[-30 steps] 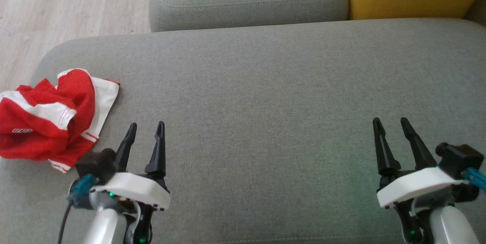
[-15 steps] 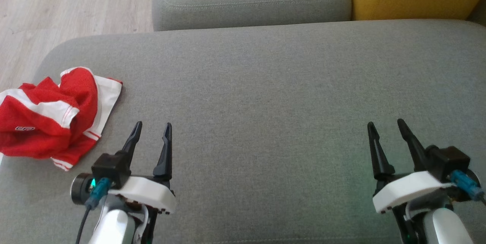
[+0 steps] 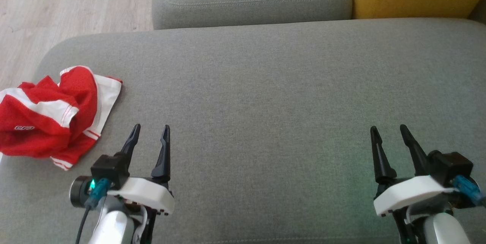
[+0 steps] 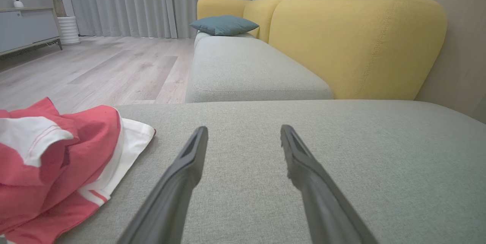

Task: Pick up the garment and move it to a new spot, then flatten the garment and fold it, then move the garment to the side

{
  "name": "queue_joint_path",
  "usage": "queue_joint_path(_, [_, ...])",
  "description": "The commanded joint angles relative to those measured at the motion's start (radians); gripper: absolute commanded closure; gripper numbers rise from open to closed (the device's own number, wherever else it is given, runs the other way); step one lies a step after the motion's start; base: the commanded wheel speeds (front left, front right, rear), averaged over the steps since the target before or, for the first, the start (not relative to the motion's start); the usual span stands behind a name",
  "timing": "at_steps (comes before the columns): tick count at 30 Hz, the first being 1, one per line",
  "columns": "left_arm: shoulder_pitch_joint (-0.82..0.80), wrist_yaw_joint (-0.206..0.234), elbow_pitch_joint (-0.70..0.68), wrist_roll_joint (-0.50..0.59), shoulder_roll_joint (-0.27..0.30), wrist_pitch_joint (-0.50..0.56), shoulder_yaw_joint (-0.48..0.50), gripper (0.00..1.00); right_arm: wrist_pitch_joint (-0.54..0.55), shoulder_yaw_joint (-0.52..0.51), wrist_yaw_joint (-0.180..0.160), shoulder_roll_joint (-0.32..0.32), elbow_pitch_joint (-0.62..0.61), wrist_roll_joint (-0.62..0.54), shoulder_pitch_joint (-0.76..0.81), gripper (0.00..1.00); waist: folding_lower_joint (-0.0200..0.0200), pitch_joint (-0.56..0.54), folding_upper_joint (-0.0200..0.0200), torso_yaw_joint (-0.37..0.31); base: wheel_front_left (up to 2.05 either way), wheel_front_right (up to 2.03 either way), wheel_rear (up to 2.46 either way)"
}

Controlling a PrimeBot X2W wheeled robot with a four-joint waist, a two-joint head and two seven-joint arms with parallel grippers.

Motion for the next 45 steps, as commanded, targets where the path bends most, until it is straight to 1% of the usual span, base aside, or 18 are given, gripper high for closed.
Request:
queue_joint_path(1, [-0.059,0.006,-0.025,-0.003,0.011,-0.012,0.035,0.0,-0.012,0.021,0.004,-0.006,-0.029,0.006,-0.025,0.0,0.0,0.0,-0.0001,0.0,0.0,0.0,0.0])
queue_joint_path(10, [-0.066,0.009,-0.013,-0.001,0.014,-0.012,0.037,0.0,-0.013,0.021,0.004,-0.004,-0.031,0.0,-0.027,0.0,0.0,0.002,-0.0001,0.004,0.0,0.0,0.0])
queue_joint_path(15, [-0.07,0.019,-0.012,0.001,0.017,-0.012,0.044,0.0,-0.011,0.025,0.004,-0.003,-0.038,-0.006,-0.03,0.0,0.0,0.004,-0.0001,0.02,0.0,0.0,0.0])
queue_joint_path(20, [-0.079,0.026,-0.017,-0.004,0.019,-0.012,0.057,0.0,-0.001,0.037,0.004,-0.003,-0.062,-0.013,-0.032,0.0,0.0,0.009,-0.0001,0.064,0.0,0.0,0.0])
queue_joint_path(33, [-0.077,0.038,-0.038,-0.015,0.028,-0.012,0.09,0.0,0.029,0.076,0.004,-0.004,-0.114,-0.009,-0.047,0.0,0.0,0.034,-0.0001,0.235,0.0,0.0,0.0])
queue_joint_path(39, [-0.072,0.038,-0.047,-0.02,0.027,-0.012,0.104,0.0,0.035,0.08,0.004,-0.004,-0.125,-0.009,-0.055,0.0,0.0,0.046,-0.0001,0.271,0.0,0.0,0.0])
queue_joint_path(45, [-0.077,0.039,-0.057,-0.017,0.023,-0.012,0.113,0.0,0.041,0.083,0.004,-0.007,-0.135,-0.01,-0.063,0.0,0.0,0.065,-0.0001,0.273,0.0,0.0,0.0])
